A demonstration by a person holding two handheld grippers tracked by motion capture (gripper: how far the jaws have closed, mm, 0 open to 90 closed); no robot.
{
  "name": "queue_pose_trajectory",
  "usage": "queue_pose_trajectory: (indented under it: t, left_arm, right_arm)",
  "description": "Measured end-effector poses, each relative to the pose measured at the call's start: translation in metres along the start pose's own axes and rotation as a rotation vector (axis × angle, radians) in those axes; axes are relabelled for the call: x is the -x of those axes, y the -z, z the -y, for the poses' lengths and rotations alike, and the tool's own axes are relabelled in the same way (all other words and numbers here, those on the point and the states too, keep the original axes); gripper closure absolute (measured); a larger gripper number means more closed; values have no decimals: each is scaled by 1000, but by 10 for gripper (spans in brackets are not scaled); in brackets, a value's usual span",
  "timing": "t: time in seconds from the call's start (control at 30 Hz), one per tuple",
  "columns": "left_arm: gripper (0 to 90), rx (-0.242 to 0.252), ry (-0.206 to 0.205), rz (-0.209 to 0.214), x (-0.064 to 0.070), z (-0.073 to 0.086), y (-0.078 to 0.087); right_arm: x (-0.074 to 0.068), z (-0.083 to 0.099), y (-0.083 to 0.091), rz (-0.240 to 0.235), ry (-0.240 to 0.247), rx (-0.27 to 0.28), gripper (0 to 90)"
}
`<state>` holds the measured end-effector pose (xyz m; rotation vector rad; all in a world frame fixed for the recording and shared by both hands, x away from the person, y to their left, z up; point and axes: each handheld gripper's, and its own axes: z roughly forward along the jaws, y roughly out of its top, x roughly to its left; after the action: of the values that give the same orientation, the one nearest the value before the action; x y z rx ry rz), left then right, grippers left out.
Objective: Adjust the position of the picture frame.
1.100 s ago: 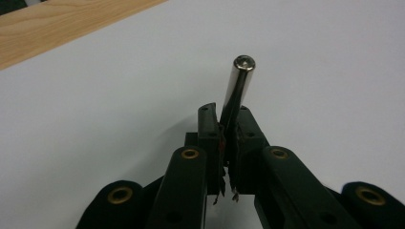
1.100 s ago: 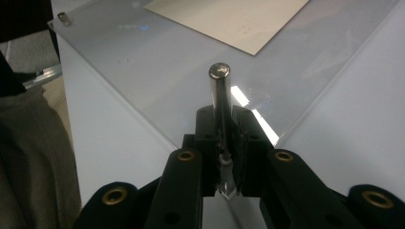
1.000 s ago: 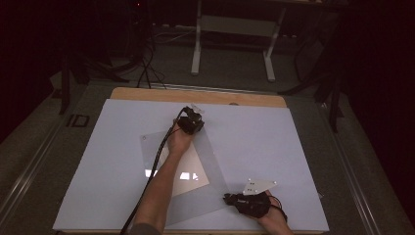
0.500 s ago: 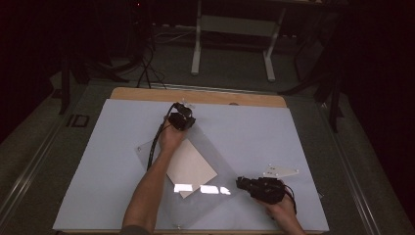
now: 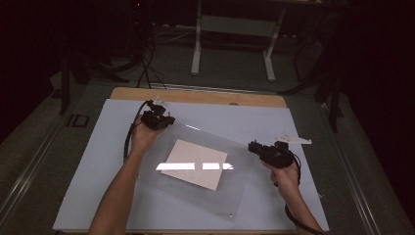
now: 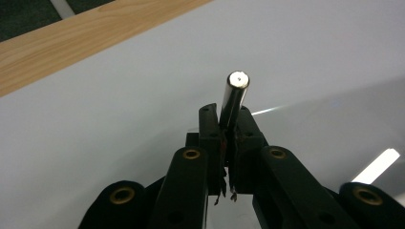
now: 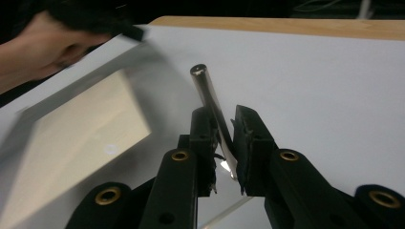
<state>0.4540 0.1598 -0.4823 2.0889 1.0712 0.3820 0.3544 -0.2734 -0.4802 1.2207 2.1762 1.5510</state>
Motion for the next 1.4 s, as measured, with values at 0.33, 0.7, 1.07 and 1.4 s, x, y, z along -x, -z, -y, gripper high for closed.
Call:
queue_pose_trajectory:
  t: [0.33,0.7,1.07,1.4]
  left_arm:
    - [855,-25,47,-1,-1,51,10]
    - [851,-37,62,-48,3,64,3]
    - [852,-38,66,-68,5,65,5]
    - [851,-21,75,-74,8,69,6]
  right_arm:
    - [34,-14,-58,83,-59,-60,795]
    - [41,1,-86,124,-72,-118,803]
    - [39,2,-88,141,-9,-118,815]
    - [39,2,-89,142,-8,-127,814]
